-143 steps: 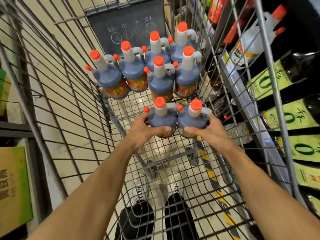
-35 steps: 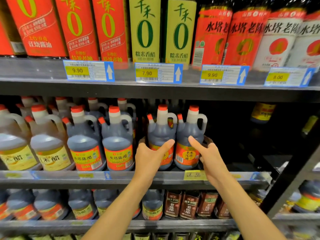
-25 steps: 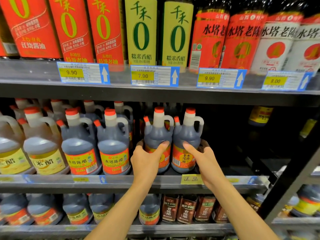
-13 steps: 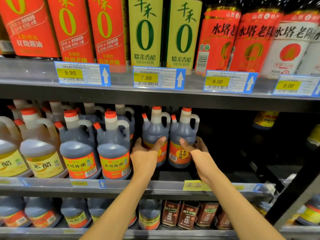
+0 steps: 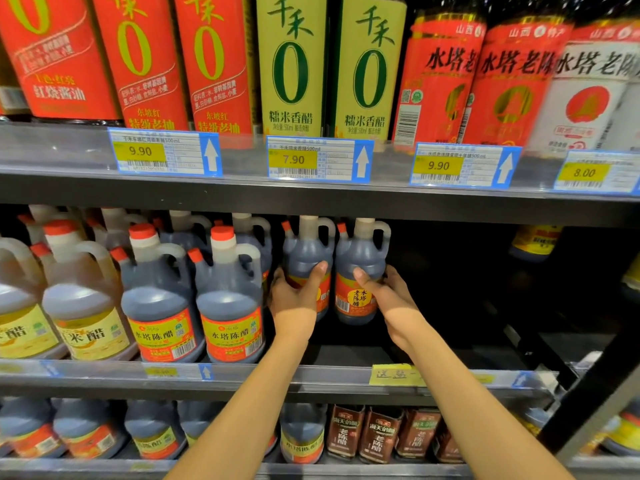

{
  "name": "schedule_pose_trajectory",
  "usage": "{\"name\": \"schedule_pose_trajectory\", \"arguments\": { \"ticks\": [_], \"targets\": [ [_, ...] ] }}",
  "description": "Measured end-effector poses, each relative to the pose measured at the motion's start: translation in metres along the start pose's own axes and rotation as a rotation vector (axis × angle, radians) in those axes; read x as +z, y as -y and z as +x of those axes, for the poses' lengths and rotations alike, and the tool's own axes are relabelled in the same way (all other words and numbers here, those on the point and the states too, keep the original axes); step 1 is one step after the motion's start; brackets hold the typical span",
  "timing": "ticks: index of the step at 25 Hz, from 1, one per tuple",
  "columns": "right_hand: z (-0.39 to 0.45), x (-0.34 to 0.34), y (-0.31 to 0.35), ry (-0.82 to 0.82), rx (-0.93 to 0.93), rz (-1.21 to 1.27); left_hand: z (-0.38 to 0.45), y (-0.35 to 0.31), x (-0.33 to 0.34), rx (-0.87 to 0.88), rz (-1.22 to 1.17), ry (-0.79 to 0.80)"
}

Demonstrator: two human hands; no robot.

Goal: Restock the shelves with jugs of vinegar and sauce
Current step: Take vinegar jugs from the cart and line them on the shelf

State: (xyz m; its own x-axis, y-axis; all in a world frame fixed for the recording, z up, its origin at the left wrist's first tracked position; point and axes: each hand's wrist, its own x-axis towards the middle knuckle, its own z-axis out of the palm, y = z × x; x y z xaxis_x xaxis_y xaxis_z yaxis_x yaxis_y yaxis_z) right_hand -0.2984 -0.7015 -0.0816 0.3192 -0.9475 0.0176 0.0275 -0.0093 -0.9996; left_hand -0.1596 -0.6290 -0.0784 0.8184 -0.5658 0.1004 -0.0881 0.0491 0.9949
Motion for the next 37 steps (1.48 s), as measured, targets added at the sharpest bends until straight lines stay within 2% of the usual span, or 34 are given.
{"name": "schedule_pose_trajectory", "arguments": {
  "ticks": [37],
  "targets": [
    [0.009, -0.005, -0.003, 0.062, -0.018, 0.05, 0.01, 0.012, -0.007, -0.034, -0.003, 0.098]
  ]
}}
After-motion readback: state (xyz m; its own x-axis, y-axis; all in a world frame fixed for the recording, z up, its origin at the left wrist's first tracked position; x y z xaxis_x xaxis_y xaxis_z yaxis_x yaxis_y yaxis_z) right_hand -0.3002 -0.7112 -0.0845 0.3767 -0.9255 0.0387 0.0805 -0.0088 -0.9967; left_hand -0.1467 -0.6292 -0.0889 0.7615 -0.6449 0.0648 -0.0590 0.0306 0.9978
